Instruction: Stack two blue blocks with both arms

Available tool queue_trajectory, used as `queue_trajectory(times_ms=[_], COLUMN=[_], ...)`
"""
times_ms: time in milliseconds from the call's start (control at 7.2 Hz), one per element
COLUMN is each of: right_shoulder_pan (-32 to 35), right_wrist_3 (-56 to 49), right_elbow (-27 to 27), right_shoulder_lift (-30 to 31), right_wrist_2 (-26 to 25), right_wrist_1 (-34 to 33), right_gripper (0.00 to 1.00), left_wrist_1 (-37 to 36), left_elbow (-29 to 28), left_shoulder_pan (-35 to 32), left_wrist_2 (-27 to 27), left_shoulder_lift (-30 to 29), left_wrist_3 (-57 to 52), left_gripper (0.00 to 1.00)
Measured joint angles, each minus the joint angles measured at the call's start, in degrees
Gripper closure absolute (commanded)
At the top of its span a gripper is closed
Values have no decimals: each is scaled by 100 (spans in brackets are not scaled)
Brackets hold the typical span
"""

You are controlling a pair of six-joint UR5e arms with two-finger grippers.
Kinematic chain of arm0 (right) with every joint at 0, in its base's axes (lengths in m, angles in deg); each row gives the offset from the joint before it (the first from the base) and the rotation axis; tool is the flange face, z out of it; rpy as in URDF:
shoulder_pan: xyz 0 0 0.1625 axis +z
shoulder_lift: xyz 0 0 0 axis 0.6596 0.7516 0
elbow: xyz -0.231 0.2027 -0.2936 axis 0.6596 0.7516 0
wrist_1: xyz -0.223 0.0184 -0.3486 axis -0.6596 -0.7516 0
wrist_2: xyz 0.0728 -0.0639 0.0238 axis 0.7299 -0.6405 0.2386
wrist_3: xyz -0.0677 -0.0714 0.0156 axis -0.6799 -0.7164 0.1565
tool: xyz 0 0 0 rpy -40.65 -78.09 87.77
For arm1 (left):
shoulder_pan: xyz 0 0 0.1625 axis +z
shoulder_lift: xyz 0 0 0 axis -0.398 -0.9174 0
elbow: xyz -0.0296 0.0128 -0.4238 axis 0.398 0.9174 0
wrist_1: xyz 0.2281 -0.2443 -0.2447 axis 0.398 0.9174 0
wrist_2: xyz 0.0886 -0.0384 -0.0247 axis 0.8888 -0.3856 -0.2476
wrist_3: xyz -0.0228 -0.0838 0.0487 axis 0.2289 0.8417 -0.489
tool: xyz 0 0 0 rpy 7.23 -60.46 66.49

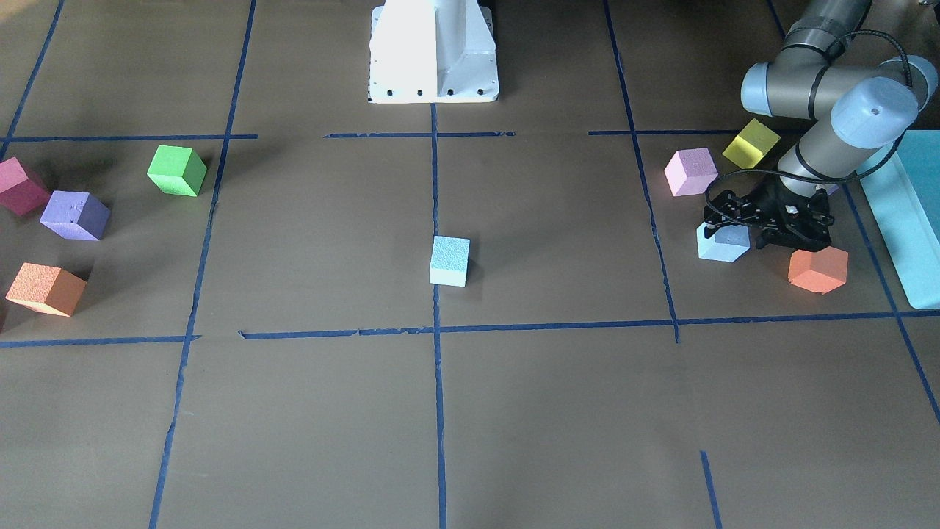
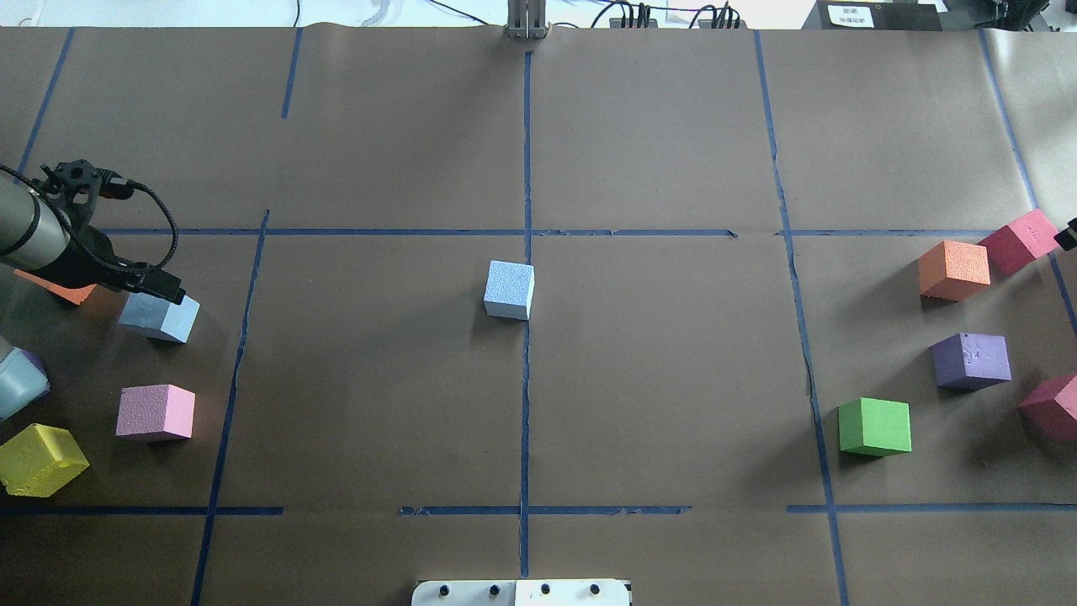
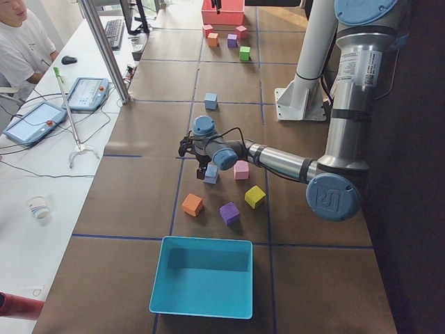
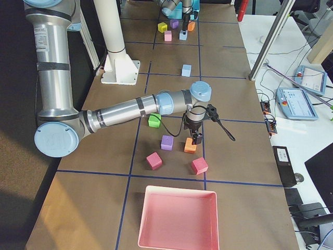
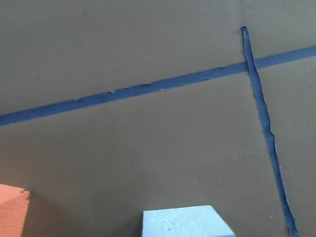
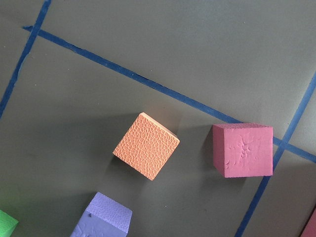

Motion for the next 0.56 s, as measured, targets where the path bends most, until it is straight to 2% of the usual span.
queue_trajectory(times_ms=[139, 278, 417, 556], right_shoulder_pan=[-1, -2, -2, -2], right_wrist_3=[4, 6, 9, 13], right_elbow=[-1, 0, 4, 9], right_shoulder_lift=[5, 8, 9, 10], right_wrist_2=[0, 0, 0, -1], right_wrist_1=[0, 0, 0, 0], right_gripper=[0, 0, 0, 0], left_wrist_1=[-2, -6, -8, -9], left_elbow=[-10, -30, -54, -70], left_shoulder_pan=[69, 106, 158, 216], left_wrist_2=[17, 69, 230, 418], left_shoulder_lift=[15, 34, 42, 45], left_wrist_3=[70, 97, 110, 117], left_gripper=[0, 22, 58, 83])
